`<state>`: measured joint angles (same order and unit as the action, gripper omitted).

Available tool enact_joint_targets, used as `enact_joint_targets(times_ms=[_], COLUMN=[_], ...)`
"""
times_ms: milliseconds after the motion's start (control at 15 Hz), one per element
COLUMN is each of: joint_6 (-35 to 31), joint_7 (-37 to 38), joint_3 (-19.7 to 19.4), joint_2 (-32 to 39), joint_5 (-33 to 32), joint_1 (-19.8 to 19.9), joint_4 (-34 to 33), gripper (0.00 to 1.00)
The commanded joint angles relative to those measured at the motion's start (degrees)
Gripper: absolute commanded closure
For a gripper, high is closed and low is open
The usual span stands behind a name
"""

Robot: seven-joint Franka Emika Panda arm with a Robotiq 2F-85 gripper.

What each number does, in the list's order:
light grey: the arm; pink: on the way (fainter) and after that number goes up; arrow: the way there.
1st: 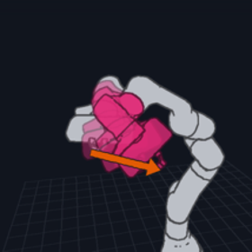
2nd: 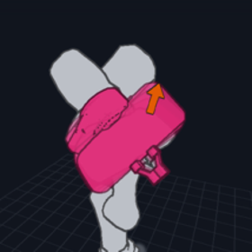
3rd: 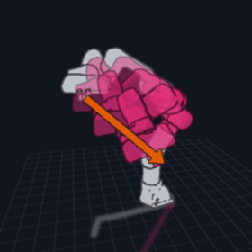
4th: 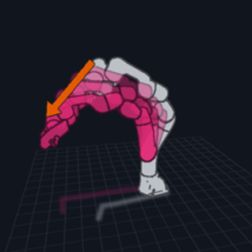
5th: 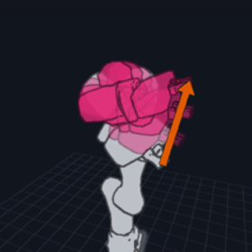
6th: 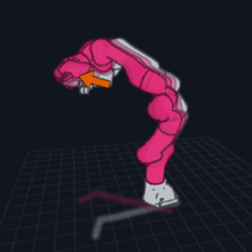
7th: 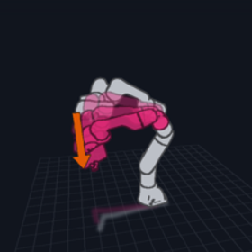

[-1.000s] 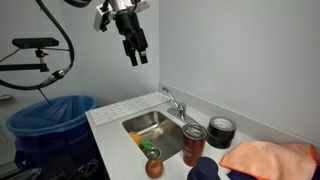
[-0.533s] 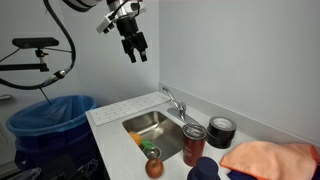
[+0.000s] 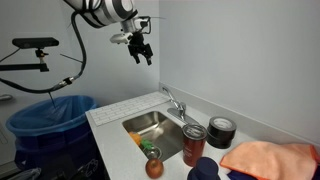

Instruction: Slide the spout to the right, then open the faucet

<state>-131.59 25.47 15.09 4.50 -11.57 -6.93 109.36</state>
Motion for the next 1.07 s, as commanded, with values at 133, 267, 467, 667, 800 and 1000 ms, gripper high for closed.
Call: enact_joint_targets(times_ms=[133,267,467,667,800,1000], joint_6=[-2.41,-2.61,-2.61,-2.59,-3.07,-3.06], joint_7=[-5.95,-4.86,-5.64,-5.63,-5.55,-5.22], joint_3=[-3.75,-4.96,-5.71,-5.75,-5.93,-6.78], joint_2=[12.50,10.24,12.68,12.77,13.74,18.14], joint_5=[0.65,0.82,0.89,0.87,1.10,1.30], joint_1=[-2.95,-3.71,-4.27,-4.49,-4.57,-5.35], joint_4=[-10.74,-7.37,-9.78,-10.24,-11.31,-16.09], gripper=[0.00,0.00,0.00,0.00,0.00,0.00])
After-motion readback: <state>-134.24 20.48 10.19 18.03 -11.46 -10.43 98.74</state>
